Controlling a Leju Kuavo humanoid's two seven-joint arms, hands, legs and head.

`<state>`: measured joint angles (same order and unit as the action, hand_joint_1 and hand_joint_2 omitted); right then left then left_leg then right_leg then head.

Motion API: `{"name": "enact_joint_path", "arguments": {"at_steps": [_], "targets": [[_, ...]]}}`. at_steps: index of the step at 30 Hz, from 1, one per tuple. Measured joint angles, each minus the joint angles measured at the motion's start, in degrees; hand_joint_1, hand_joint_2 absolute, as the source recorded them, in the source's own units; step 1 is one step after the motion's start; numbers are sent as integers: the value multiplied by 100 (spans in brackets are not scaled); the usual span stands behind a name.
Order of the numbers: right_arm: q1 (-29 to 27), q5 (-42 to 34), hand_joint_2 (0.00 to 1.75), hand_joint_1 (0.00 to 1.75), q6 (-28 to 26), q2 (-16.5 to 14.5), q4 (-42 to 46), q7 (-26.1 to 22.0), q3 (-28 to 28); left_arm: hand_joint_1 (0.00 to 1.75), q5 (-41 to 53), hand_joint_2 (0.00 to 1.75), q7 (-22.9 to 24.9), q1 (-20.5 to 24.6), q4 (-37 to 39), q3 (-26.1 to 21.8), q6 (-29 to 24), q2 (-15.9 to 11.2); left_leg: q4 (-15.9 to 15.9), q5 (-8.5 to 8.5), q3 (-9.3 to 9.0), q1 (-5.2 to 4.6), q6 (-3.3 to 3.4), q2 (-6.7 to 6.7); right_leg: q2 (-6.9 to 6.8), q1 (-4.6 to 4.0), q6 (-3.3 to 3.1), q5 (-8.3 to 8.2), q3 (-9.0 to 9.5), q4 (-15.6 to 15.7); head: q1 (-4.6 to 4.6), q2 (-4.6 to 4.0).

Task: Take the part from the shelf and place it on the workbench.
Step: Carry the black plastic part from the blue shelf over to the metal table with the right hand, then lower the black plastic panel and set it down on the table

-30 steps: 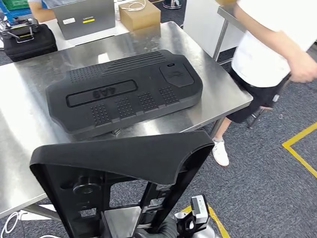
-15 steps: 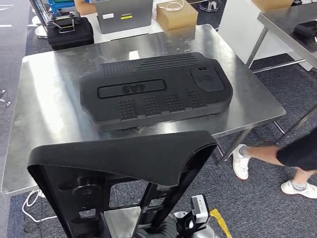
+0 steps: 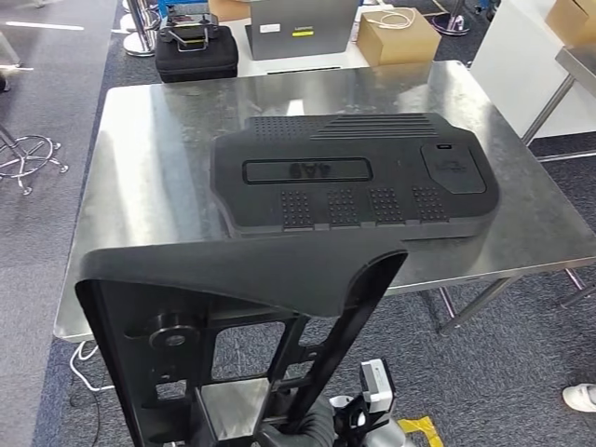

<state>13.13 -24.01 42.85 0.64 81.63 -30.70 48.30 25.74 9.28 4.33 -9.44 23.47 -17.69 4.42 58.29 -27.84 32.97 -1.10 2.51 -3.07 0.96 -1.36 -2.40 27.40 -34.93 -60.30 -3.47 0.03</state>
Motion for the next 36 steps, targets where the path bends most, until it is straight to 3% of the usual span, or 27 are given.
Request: {"name": "enact_joint_path", "arguments": {"at_steps": [2, 5, 7, 9, 10, 11, 12, 14, 16, 18, 20, 22, 24, 25, 26, 27, 29, 31, 34, 36], "targets": [[3, -45, 175, 175, -11, 2, -17, 31, -9, 0, 3, 175, 0, 13, 0, 0, -3, 16, -5, 2, 27, 19, -23, -26, 27, -25, -39, -42, 77, 202, -2, 1], [6, -88, 175, 175, -58, -26, -22, 80, -23, 0, 7, 175, -2, 30, 0, 0, -1, 6, 65, -90, 49, 5, -92, 17, -23, 27, -12, -78, 134, 334, -2, 0], [-1, -90, 175, 175, -104, -41, -22, 127, -27, 0, 6, 175, -5, 49, 0, -1, -2, -5, 526, -390, 239, 19, -173, 110, -85, 73, 7, -98, 171, 399, -10, 1], [-13, -89, 175, 175, -134, -43, -21, 149, -30, 0, 5, 175, -10, 87, 0, -2, -6, -19, 1248, -711, 556, 68, -270, 148, -149, 94, 16, -92, 172, 397, -11, 1], [-17, -89, 175, 175, -142, -43, -21, 153, -31, 0, 5, 175, -11, 102, 0, -2, -7, -28, 1460, -757, 641, 95, -315, 157, -177, 107, 29, -86, 173, 394, -9, 1], [-17, -89, 175, 175, -145, -43, -21, 154, -32, 0, 5, 175, -12, 108, 0, -3, -8, -38, 1466, -695, 628, 127, -363, 167, -195, 127, 51, -77, 175, 385, -9, 1], [-16, -89, 175, 175, -146, -44, -21, 154, -32, 0, 5, 175, -11, 105, 0, -3, -8, -45, 1246, -535, 510, 164, -413, 181, -202, 154, 80, -63, 179, 367, -9, 1], [-16, -89, 175, 175, -148, -43, -21, 154, -34, 0, 5, 175, -12, 90, 0, -4, -3, -45, 529, -198, 156, 234, -535, 227, -200, 189, 167, -18, 162, 287, -22, 1], [-17, -89, 175, 175, -149, -42, -15, 156, -38, 0, 6, 175, -18, 91, -1, -3, -1, -31, 145, -112, -8, 253, -503, 254, -190, 178, 246, 12, 103, 189, -33, 1], [-18, -89, 175, 175, -152, -42, -7, 158, -41, 0, 4, 175, -28, 96, -2, -2, -1, -25, 130, -143, 2, 228, -353, 246, -190, 175, 283, 9, 71, 151, -22, 0], [-15, -87, 175, 175, -165, -40, 1, 157, -43, 0, 1, 175, -34, 89, -2, -2, 2, -24, 126, -131, -5, 211, -257, 242, -183, 202, 318, 78, 53, 79, -13, -1], [-8, -73, 175, 175, -242, -38, 16, 157, -45, 0, 1, 175, -36, 87, -2, -2, 5, -23, 118, -122, -13, 197, -187, 242, -166, 213, 347, 358, -144, -384, -9, 0], [20, -29, 175, 175, -396, -31, 26, 171, -67, 0, 1, 175, -37, 85, -2, 1, 16, -22, 119, -126, -14, 162, -145, 241, -159, 206, 340, 702, -517, -1190, -4, 0], [54, 8, 175, 175, -491, -25, 27, 192, -92, 0, 1, 175, -37, 83, -2, 3, 25, -22, 120, -128, -16, 140, -133, 239, -157, 196, 321, 775, -663, -1482, -4, 0], [115, 46, 175, 175, -598, -17, 26, 222, -130, 0, 1, 175, -37, 81, -2, 6, 34, -21, 120, -130, -20, 118, -124, 233, -151, 177, 284, 736, -720, -1570, -4, 0], [207, 74, 175, 175, -708, -9, 26, 257, -182, 0, 1, 175, -37, 81, -2, 9, 45, -17, 120, -132, -26, 99, -117, 225, -141, 147, 234, 592, -671, -1425, -5, 1], [494, 61, 175, 175, -925, 8, 25, 340, -347, 0, 1, 175, -36, 88, -2, 22, 71, 4, 118, -137, -36, 77, -107, 209, -92, 51, 89, 176, -340, -651, -8, 1], [857, -33, 175, 175, -1105, 23, 14, 455, -578, 0, 2, 175, -29, 113, -2, 56, 88, 31, 119, -137, -18, 74, -106, 197, -53, -22, -9, -45, -76, -32, -8, 0], [1422, -230, 175, 175, -1321, 59, -40, 659, -960, 0, 0, 175, -7, 150, -2, 132, 148, 55, 102, -130, 8, 75, -140, 192, -59, -17, -8, -69, -13, 154, -2, 1], [1802, -347, 175, 175, -1440, 81, -93, 785, -1226, 0, -1, 175, 3, 151, -2, 167, 198, 79, 239, -247, 66, 64, -182, 203, -79, 33, 16, -107, 27, 254, -9, 0]]}}
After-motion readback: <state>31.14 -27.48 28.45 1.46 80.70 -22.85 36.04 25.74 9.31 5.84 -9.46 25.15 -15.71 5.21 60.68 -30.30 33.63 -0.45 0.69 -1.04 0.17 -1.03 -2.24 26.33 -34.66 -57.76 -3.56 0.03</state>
